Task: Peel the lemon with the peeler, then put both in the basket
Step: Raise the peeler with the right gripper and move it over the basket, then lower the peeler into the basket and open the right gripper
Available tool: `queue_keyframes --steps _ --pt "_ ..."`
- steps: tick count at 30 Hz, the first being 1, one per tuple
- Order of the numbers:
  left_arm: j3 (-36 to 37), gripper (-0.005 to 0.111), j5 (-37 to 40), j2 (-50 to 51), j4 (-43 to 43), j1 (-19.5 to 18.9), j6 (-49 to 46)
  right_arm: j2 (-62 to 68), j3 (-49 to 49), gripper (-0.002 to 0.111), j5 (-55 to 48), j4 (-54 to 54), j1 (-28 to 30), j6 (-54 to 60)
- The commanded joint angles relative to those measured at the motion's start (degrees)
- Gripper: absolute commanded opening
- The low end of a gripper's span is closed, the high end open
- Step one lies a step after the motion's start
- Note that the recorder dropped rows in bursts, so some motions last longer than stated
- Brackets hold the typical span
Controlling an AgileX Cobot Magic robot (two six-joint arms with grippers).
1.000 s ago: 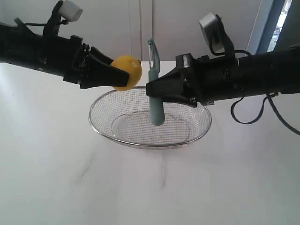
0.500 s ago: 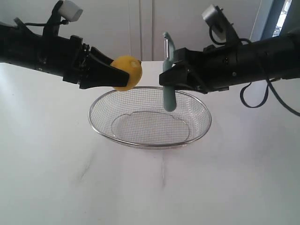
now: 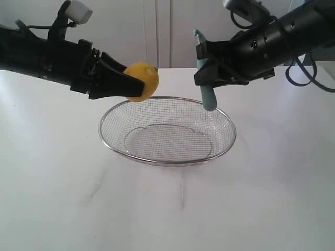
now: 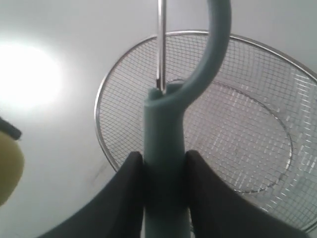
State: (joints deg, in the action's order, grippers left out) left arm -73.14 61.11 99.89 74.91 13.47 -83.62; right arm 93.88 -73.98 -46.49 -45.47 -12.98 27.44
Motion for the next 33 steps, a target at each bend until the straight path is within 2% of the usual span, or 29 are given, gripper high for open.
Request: queue_keyframes --steps 1,6,13,22,33 --pt "-0.31 0.0 1.69 -0.36 1.72 -0.19 -0.19 3.01 -3.98 0.0 -3.58 5.22 0.31 -4.81" --pt "-0.31 0.0 1.69 -0.36 1.72 -0.19 -0.19 6.41 -7.78 0.0 -6.47 6.99 -0.34 -6.85" --pt "-0.31 0.0 1.69 -0.36 1.72 -0.19 -0.19 10.7 -13.37 0.0 -7.41 21.7 -6.42 -15.82" --pt "-0.31 0.0 1.69 -0.36 1.72 -0.19 -0.19 17.77 -16.57 0.0 -7.38 24.98 -10.46 -15.93" --pt "-0.31 0.0 1.69 -0.36 1.72 -0.19 -0.19 23.6 -16.57 0.0 -2.97 27.97 -10.46 -15.79"
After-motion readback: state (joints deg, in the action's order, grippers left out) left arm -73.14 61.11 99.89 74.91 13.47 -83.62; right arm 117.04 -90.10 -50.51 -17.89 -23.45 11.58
